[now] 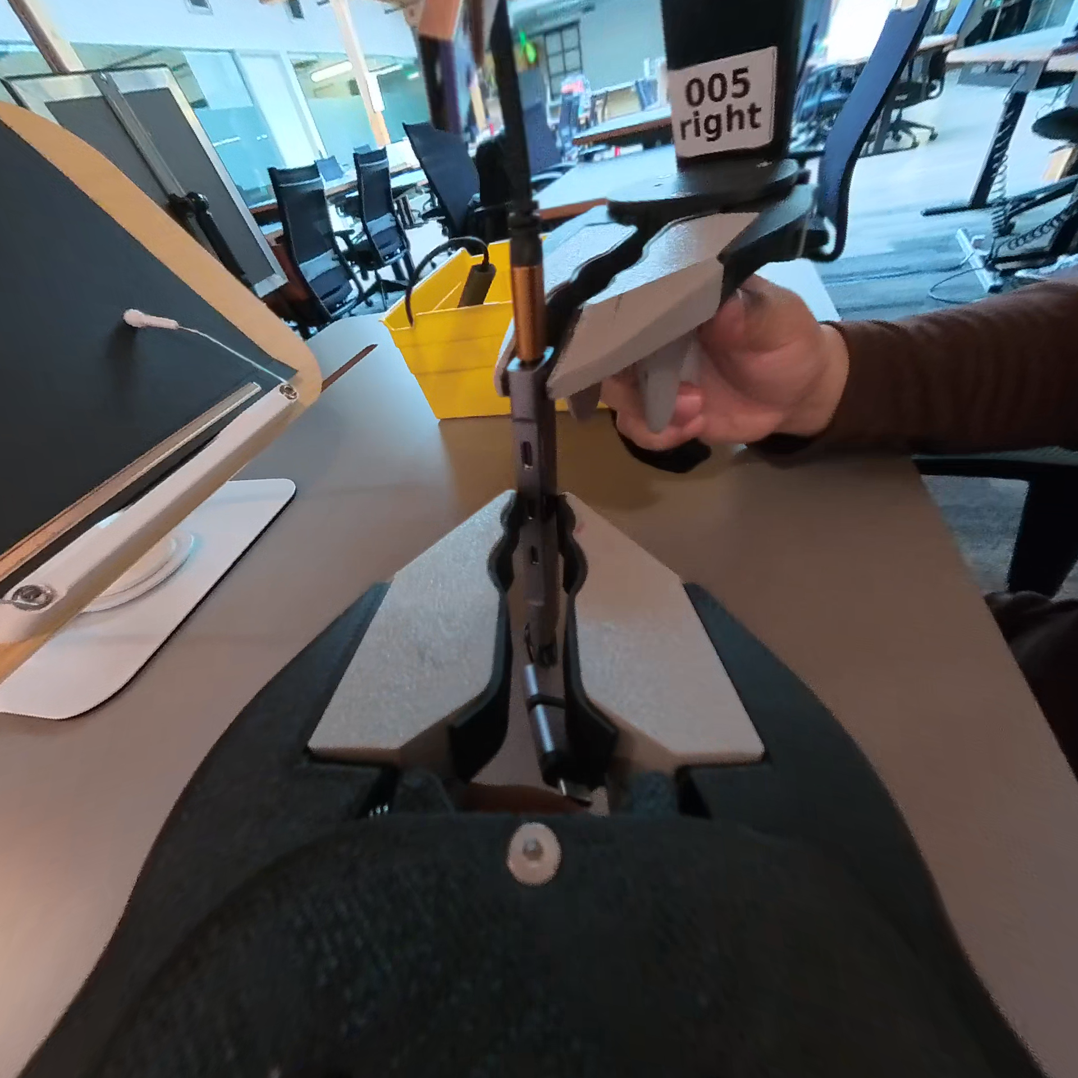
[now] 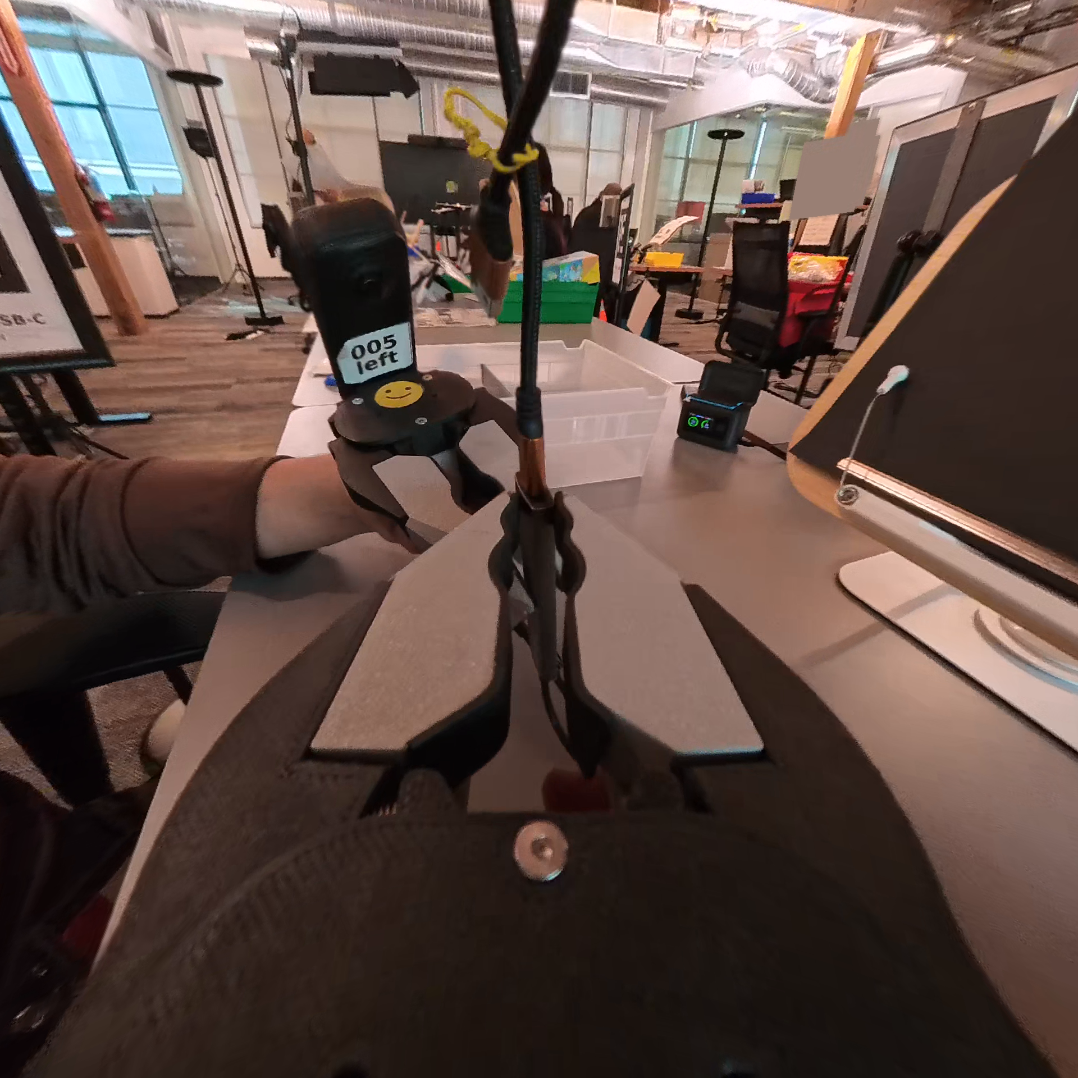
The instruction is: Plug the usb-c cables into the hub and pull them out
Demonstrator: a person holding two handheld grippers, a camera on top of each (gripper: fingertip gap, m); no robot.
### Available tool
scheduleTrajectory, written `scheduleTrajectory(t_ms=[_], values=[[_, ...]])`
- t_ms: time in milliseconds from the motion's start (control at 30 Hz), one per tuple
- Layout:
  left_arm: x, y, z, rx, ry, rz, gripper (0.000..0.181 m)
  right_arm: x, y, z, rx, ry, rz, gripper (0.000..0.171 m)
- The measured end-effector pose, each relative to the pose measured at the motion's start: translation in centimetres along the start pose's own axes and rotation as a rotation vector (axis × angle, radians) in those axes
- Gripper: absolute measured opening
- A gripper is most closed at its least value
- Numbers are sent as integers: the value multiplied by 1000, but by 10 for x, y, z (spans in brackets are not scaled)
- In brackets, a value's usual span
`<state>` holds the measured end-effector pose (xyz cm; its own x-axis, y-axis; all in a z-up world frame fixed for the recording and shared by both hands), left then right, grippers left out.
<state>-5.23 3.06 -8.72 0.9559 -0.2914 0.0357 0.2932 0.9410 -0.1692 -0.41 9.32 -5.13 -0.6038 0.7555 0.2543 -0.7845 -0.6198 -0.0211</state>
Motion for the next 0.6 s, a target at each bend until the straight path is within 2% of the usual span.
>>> scheduleTrajectory(t_ms=[167, 267, 367, 467, 600], values=[[7, 5, -3, -25, 29, -9, 6, -10, 8, -10, -68, 9, 76, 14], [9, 6, -2, -29, 30, -9, 7, -13, 8, -9, -105, -108, 30, 12], [8, 2, 2, 8, 11, -10, 11, -8, 2, -1, -100, -123, -29, 6], [0, -11, 10, 78, -13, 29, 27, 12, -19, 20, -80, -97, -143, 5], [-14, -23, 14, 113, -72, 77, 26, 48, -72, 86, -48, -188, -348, 6]])
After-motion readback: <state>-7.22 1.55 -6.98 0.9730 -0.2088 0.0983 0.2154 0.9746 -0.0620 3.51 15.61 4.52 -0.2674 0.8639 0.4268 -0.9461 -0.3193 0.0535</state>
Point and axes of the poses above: each gripper's, where its closed fingertips meet, y out along the fingers, z out of its top, x = y × z across the jaws, the point moved 5 cm from there along -y, back along the fingers, and after that the axes turned 13 degrees about -y, right-handed, at the moved point
